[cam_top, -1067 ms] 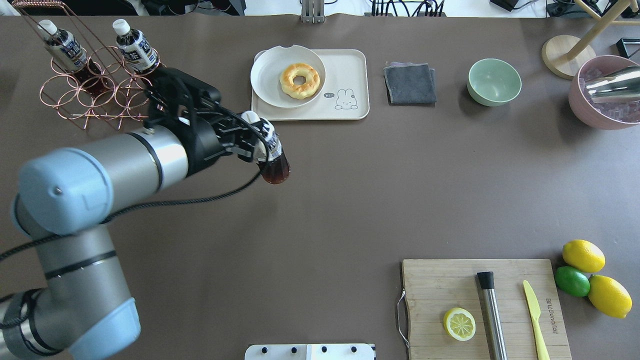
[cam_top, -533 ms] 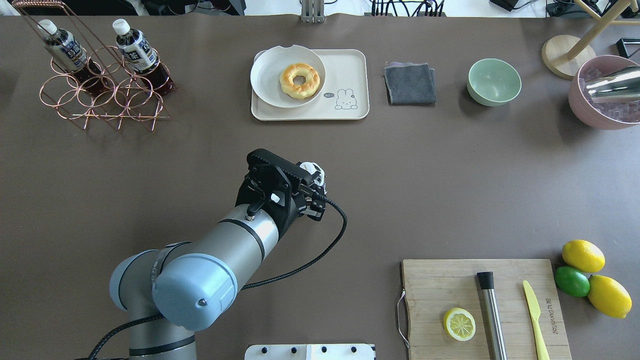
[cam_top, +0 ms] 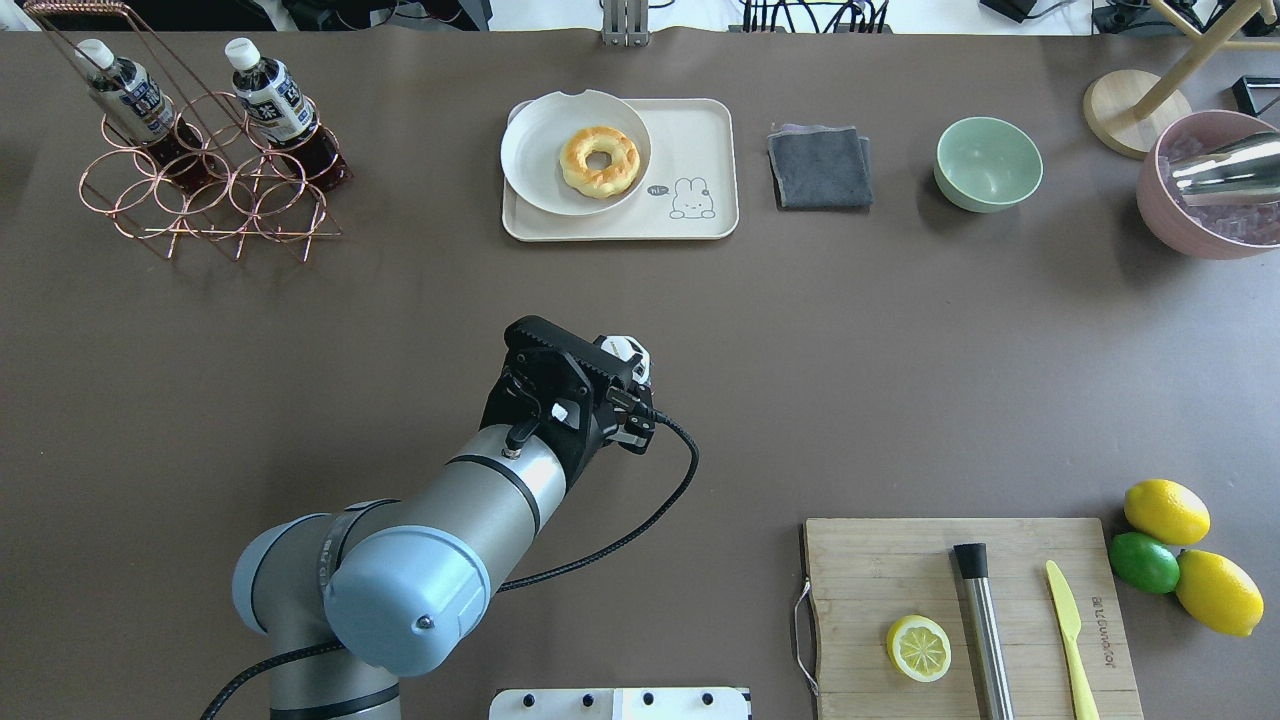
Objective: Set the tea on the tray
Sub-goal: 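Set the tea bottle upright on the table and open the left gripper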
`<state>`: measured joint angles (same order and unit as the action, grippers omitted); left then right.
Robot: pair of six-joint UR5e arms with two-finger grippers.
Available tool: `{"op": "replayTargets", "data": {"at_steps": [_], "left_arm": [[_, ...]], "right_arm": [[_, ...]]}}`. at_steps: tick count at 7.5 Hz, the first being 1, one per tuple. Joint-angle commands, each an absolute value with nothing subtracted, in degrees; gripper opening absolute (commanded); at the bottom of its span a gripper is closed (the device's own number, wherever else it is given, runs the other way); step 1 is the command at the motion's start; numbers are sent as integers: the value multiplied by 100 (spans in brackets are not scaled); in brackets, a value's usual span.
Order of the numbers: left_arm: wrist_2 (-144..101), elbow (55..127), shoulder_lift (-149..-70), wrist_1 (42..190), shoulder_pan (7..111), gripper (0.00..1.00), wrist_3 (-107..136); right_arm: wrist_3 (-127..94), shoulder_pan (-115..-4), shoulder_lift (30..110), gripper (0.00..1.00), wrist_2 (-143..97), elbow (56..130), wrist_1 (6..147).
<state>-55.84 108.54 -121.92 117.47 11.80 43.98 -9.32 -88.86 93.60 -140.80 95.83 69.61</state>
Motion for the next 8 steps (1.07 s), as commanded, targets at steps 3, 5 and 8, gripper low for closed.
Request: {"op": "replayTargets", "data": {"at_steps": [3,5,8], "left_arm": [[-5475,10924,-12155,11751,1187,97,4351],[-5528,11396,-11972,11751,1222,97,4307],[-6750,12092,-11112,11812,1876,97,4891]], "right_arm": [[-932,-8886,9360,100,-14080,9589,6961],[-932,-8886,9343,100,-14080,9598,6961],[-1054,-8860,9282,100,-14089,9633,6952]]}}
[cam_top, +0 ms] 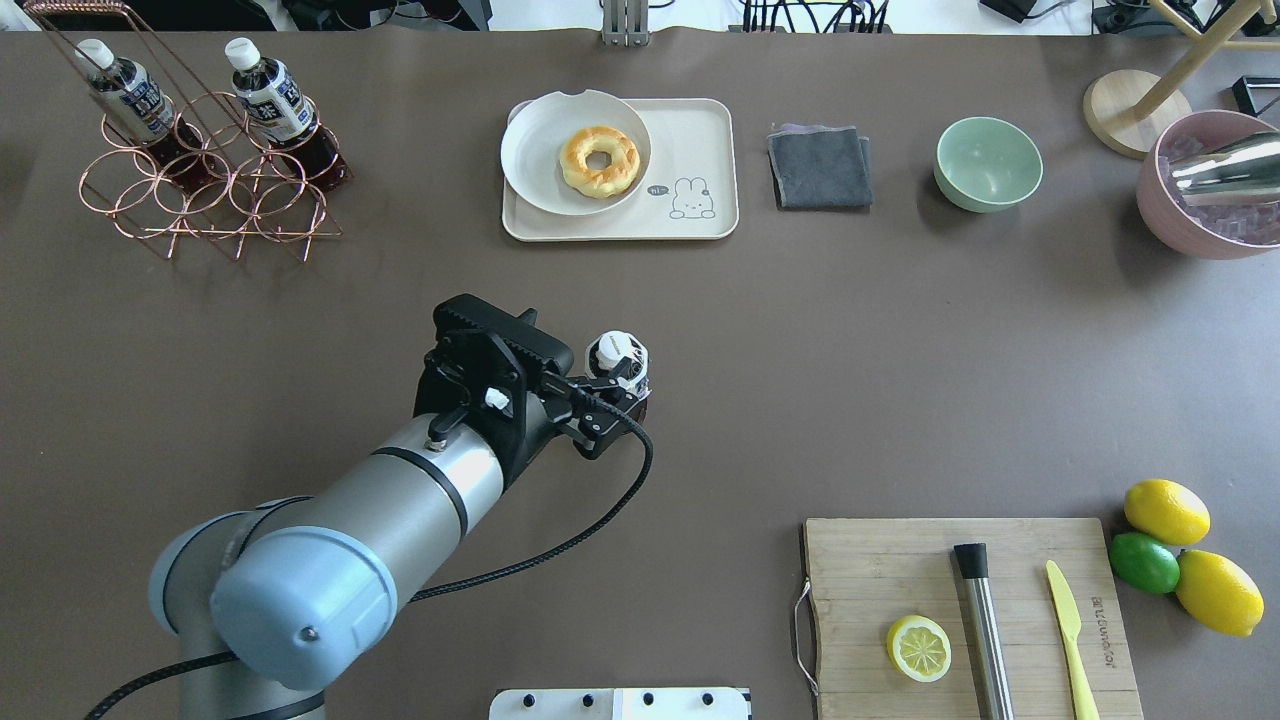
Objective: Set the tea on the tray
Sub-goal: 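Set the tea bottle upright on the table and open the left gripper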
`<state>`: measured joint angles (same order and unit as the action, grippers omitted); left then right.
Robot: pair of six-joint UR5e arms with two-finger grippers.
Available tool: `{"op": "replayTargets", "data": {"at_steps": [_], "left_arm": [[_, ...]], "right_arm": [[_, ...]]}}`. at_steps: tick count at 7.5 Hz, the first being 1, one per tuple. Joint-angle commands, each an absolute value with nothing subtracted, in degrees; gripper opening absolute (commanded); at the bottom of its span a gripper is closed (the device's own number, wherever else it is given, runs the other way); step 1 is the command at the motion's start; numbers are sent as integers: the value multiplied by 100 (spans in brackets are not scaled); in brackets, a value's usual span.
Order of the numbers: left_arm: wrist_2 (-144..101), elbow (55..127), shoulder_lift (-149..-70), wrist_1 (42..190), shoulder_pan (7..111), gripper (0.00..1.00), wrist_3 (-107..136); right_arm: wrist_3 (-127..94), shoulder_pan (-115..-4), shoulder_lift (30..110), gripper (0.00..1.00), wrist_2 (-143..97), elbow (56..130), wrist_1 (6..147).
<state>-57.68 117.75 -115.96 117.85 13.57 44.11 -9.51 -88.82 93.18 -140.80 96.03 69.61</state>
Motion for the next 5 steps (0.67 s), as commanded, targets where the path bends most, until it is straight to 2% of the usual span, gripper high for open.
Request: {"op": "replayTargets", "data": {"at_steps": [1,3,5], "left_arm": [[-7899,12285,-10622,11804,2603,97,5026],[-10342,12392,-9488,11952,4429,98,4958],[-11230,12323,-8242,11971,5498,100,4059]], "right_arm": [[-1272,-8720,9281,100,-14071,9763,6952],[-2105,-8352,9281,100,-14054,10359,6952],[-3201,-7494,9159,100,-13801,11062,6952]]}}
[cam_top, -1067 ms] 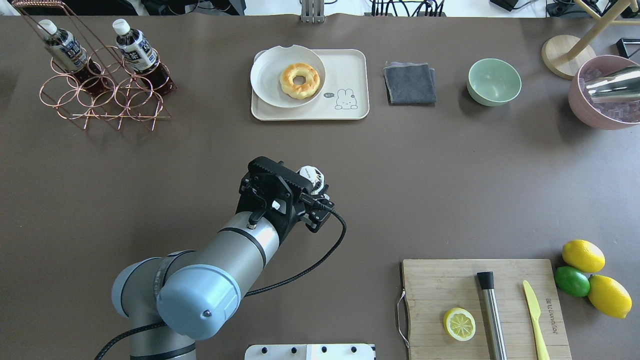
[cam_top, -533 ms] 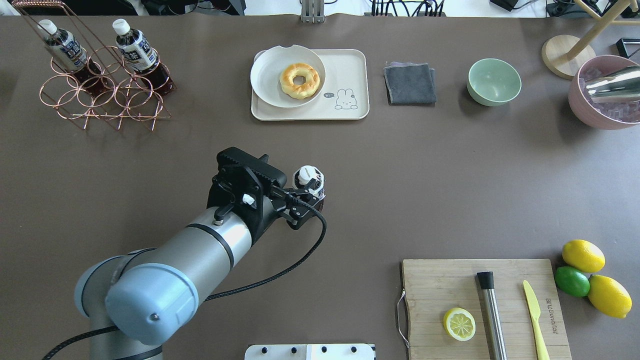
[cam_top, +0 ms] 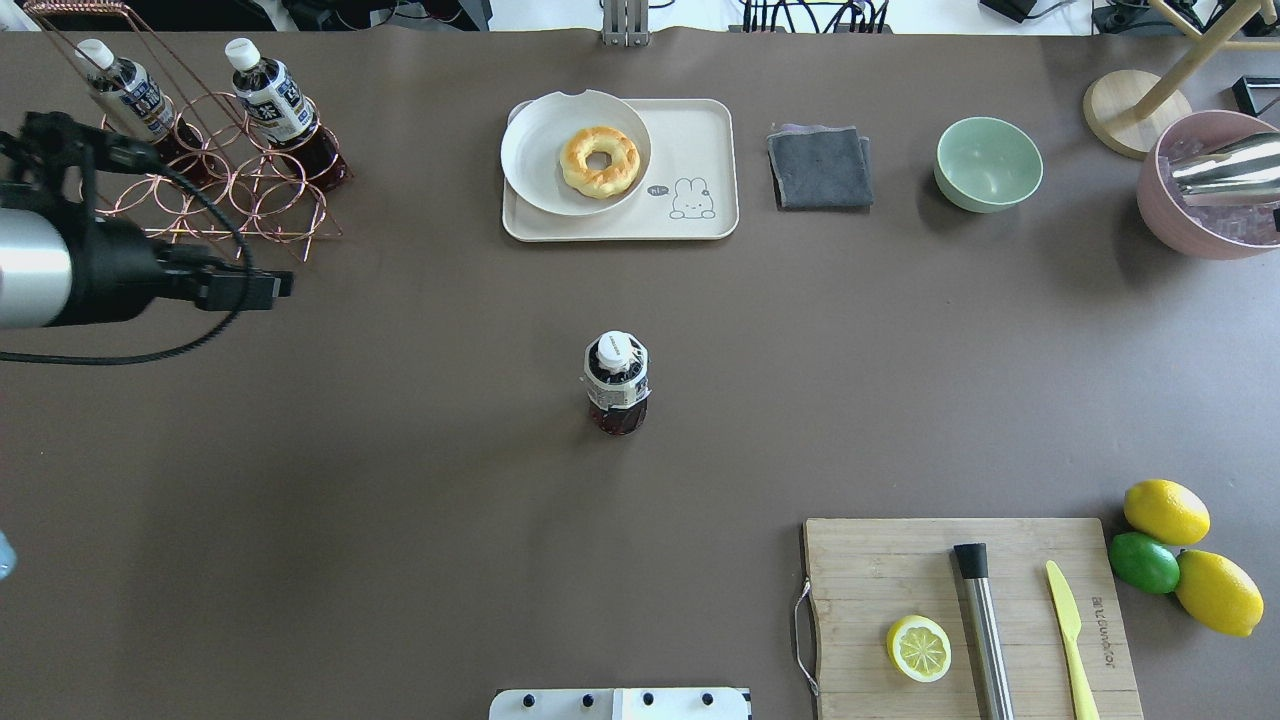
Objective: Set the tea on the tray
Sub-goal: 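Withdraw the left arm while the right arm reaches toward the bottle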
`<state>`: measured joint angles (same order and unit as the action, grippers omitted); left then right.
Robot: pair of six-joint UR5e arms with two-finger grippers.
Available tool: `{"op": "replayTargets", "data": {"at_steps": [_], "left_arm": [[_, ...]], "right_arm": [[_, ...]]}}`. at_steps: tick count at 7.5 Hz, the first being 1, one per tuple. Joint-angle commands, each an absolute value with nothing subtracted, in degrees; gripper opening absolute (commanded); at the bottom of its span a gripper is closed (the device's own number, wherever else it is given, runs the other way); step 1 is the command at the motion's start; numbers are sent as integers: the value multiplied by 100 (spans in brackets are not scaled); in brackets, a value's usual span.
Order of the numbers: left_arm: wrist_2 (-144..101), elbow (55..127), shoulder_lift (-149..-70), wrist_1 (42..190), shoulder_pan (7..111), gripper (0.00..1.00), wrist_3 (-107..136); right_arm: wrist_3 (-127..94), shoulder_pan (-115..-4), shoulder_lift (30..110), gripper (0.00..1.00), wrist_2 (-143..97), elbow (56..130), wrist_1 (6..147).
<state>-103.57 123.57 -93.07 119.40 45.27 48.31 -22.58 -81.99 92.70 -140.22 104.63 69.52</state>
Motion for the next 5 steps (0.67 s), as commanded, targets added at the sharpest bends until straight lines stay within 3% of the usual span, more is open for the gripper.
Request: {"op": "replayTargets", "data": {"at_steps": [1,3,5], "left_arm": [[-11650,12070,-7731,11971,6059,100,3034],[-12573,11035,-7559,11988,7622,100,1240],[-12744,10540,-7559,11997,8102,100,625]], "right_arm": [[-4035,-6792,8888,100,-13355,11431,6952],[-5679,-5430,7767,100,-12354,11540,6987],[-6413,-4320,6869,100,-11280,11505,7423]]}}
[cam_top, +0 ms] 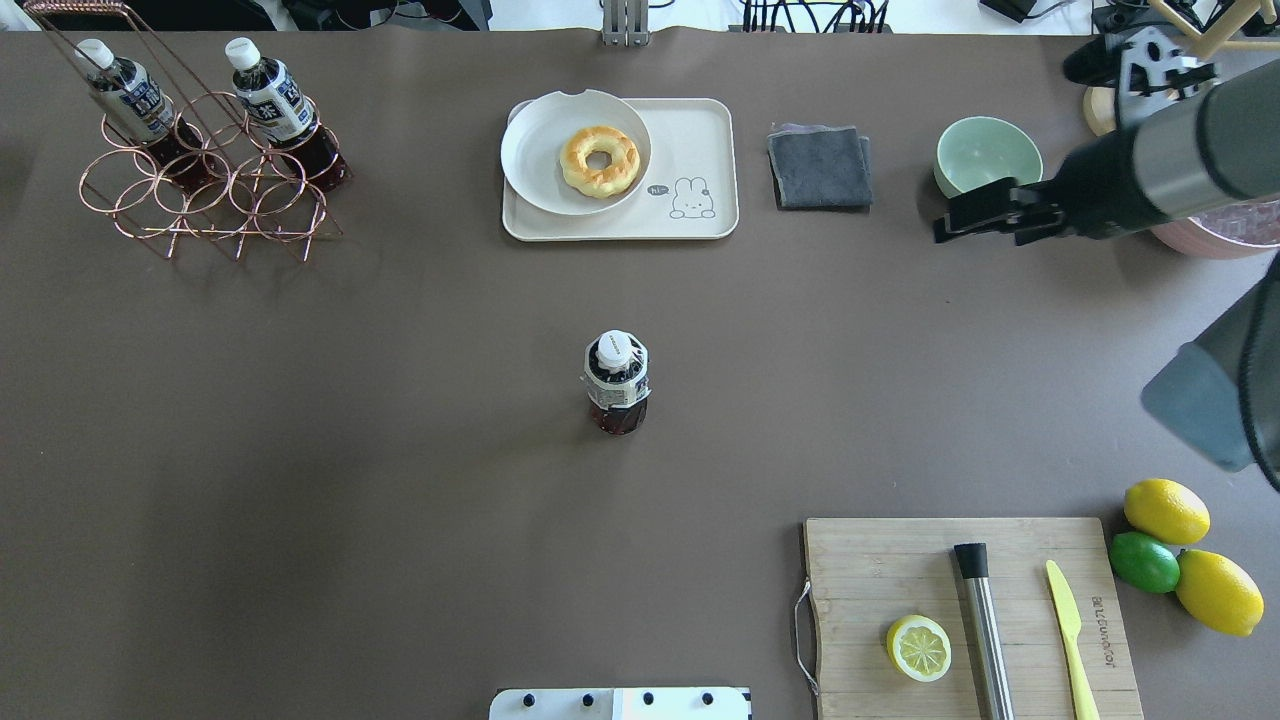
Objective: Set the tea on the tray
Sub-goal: 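Withdraw the left arm while the right arm reaches toward the bottle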
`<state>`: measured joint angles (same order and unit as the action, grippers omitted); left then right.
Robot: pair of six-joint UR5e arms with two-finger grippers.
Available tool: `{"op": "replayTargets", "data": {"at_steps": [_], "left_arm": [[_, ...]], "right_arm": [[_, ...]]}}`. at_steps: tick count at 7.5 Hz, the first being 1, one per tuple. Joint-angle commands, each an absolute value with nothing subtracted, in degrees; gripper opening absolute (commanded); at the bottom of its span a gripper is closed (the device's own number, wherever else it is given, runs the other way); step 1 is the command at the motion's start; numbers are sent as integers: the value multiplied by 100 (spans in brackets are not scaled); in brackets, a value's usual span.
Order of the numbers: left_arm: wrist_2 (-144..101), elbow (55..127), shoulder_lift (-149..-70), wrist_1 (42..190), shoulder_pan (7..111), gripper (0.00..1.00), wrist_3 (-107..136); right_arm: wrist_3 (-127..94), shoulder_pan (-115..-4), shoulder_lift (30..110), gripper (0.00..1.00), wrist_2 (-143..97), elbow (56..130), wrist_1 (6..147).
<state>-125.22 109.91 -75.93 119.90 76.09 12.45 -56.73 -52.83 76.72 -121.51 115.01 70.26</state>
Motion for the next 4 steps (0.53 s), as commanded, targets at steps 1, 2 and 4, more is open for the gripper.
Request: {"op": "replayTargets", "data": {"at_steps": [1,2,4], "left_arm": [[-12744,10434,-7559,12006,8130,100,615],[-12744,10293,-7541,12102,8147,100,615],[-12735,9671,-7541,12644,8200,100,606]], "right_arm": [[-6721,-3994,6107,100,-10972,11514,8332],[-6967,-3564,5386,100,-10490,11496,9228],[-7258,-3148,4599,100,-10065,11444,10288]]}}
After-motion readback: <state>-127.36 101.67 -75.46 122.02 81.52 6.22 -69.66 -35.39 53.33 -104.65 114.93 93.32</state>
